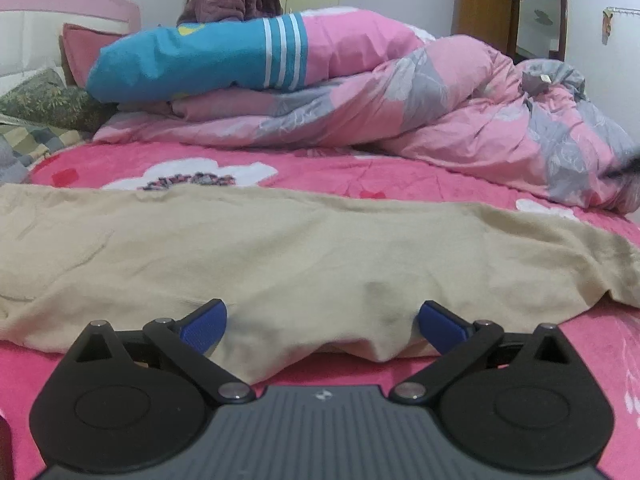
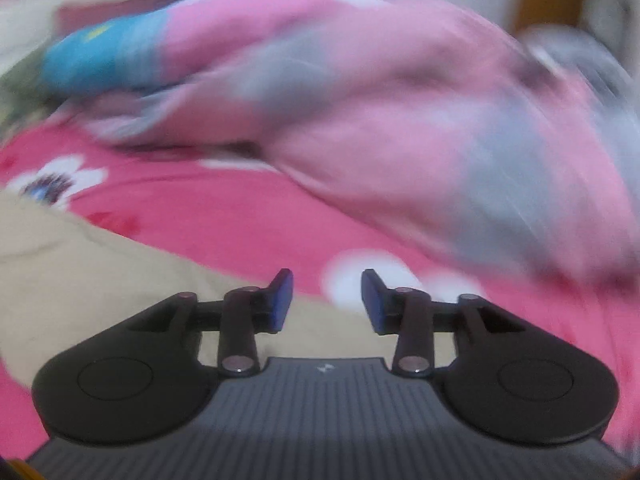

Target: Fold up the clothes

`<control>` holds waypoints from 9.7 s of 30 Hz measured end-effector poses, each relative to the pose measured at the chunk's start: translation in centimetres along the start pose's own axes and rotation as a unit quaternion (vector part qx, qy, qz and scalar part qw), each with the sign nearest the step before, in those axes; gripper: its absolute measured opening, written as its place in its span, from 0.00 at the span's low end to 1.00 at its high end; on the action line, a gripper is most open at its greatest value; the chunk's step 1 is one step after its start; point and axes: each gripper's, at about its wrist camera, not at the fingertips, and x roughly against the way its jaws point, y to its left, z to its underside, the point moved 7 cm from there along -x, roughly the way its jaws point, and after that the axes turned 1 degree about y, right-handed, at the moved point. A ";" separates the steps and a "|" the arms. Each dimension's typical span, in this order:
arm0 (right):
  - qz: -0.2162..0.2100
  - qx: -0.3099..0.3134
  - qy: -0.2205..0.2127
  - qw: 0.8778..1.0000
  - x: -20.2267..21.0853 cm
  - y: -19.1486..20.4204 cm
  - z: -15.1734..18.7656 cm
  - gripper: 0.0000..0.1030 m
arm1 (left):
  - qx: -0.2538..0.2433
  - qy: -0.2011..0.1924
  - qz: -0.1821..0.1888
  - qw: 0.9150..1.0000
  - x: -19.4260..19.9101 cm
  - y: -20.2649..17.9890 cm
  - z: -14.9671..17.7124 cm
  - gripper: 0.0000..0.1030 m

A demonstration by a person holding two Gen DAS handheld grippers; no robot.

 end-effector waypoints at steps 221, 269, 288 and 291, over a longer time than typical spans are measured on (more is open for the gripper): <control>-0.458 -0.105 0.140 0.872 -5.3 31.7 8.3 0.19 | 0.221 -0.040 0.075 0.972 6.1 9.8 -4.6 1.00; -0.267 -0.295 0.041 0.916 3.1 11.6 12.3 0.32 | 0.104 0.019 -0.050 0.993 0.9 7.2 -1.6 1.00; -0.188 0.110 -0.038 0.975 2.2 21.1 10.3 0.26 | -0.085 -0.020 -0.015 0.996 4.2 0.1 -0.7 0.92; -0.205 0.225 -0.056 0.951 2.6 25.2 10.9 0.22 | -0.120 -0.019 -0.003 0.993 4.4 -1.3 0.5 0.83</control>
